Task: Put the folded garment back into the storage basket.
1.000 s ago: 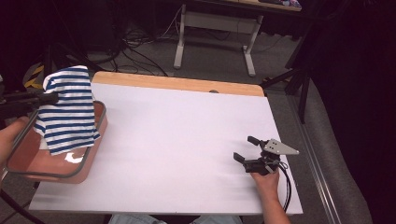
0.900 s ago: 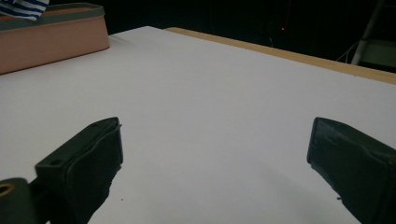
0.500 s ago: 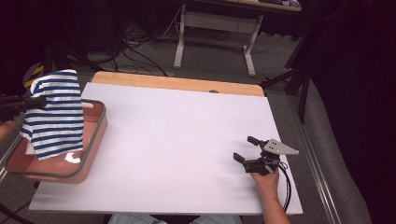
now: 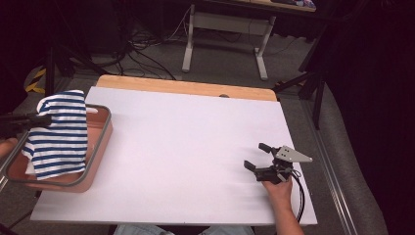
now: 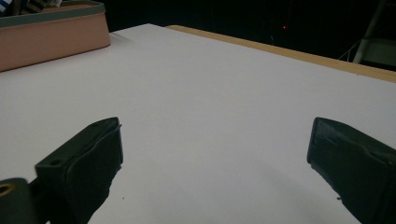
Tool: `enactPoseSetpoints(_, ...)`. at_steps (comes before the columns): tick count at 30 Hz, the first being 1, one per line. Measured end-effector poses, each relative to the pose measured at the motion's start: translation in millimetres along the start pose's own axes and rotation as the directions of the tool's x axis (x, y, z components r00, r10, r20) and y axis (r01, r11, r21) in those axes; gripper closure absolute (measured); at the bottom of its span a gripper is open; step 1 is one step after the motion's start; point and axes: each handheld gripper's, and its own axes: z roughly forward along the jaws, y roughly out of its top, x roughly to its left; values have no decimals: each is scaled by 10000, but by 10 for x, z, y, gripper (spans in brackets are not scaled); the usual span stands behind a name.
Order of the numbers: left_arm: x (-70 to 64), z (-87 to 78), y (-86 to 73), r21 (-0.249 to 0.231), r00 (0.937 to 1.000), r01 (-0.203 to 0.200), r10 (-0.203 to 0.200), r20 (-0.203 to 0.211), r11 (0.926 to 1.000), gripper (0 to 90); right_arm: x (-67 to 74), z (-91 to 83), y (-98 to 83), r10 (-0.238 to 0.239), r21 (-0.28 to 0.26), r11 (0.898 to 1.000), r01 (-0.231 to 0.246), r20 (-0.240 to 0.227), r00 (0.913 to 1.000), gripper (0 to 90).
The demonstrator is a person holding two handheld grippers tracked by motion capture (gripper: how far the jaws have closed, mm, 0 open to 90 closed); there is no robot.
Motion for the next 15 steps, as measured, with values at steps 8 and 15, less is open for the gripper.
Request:
enactPoseSetpoints(8,139,181,-81,588,9969,144,-188,763,9982,768,3,6,0,-24,31,10000,24,2,10000,39)
enactPoseSetpoints(15,227,378,-93,1024,9961,-249,160,871,9944,763,5,14,0,-43,59,10000,43,-23,10000,39)
